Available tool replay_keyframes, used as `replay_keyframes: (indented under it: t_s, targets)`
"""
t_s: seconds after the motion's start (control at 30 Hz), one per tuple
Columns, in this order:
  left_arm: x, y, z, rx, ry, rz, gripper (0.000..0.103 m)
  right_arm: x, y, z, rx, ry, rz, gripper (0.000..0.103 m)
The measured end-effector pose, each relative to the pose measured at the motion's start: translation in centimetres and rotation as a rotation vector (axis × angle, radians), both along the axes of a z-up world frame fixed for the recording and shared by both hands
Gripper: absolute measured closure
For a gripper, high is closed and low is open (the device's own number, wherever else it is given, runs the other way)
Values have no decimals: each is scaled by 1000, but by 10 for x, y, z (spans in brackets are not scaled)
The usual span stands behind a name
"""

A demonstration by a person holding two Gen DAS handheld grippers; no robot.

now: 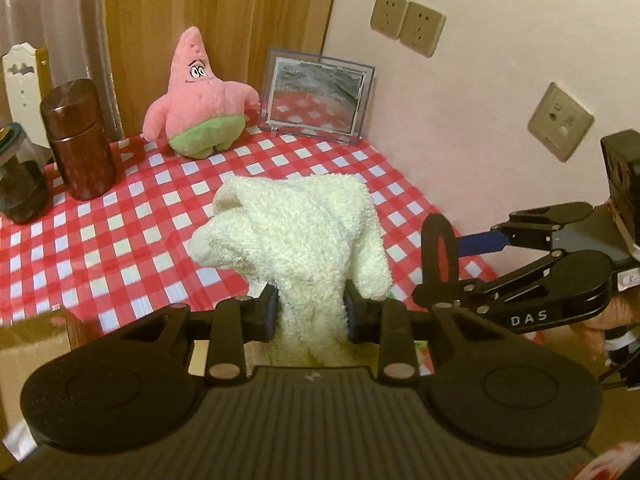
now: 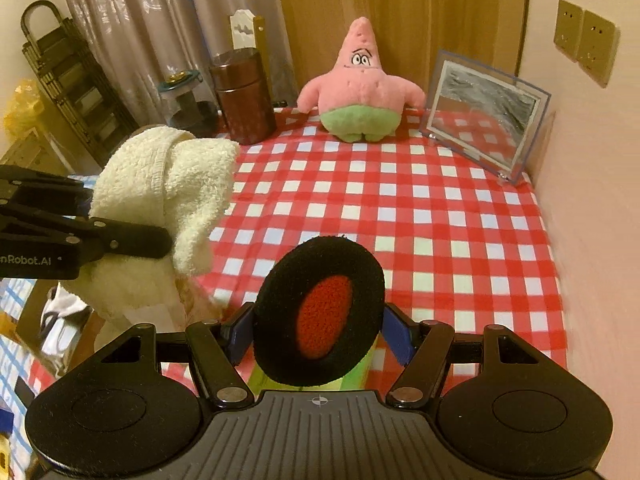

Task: Organize soft objects
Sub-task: 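Carry the towel and ear pad over to the cardboard box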

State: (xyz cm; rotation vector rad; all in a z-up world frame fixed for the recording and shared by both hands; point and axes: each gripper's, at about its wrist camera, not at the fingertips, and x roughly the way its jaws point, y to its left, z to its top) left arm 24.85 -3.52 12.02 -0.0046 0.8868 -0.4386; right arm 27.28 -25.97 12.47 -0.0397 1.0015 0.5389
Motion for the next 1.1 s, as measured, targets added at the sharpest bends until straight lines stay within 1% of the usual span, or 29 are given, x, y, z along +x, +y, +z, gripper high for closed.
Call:
replay_keyframes:
  t_s: [0.13, 0.27, 0.33, 0.57, 0.73, 0.87, 1.1]
  targets:
    - [-34, -1, 3, -24, -33, 31, 75, -24, -3, 5, 5, -12, -8, 36]
    - [-62, 0, 3, -17, -64, 40, 75, -45, -5, 9, 7, -30, -17, 36]
    - [-76, 3, 1, -33, -71, 54, 75, -57, -5, 10, 0, -47, -13, 36]
    - [-118, 4, -7, -17, -105, 83, 75, -94, -5, 11, -12, -88, -19, 36]
    - [-143, 4, -13, -28, -121, 106, 75, -115, -7, 8, -14, -94, -41, 36]
    - [-158, 5, -17, -54, -125, 121, 75, -128, -12, 7, 25, -85, -113, 36]
    - [-181, 5, -24, -38, -139, 130, 75, -150, -4, 1, 15, -104, -147, 36]
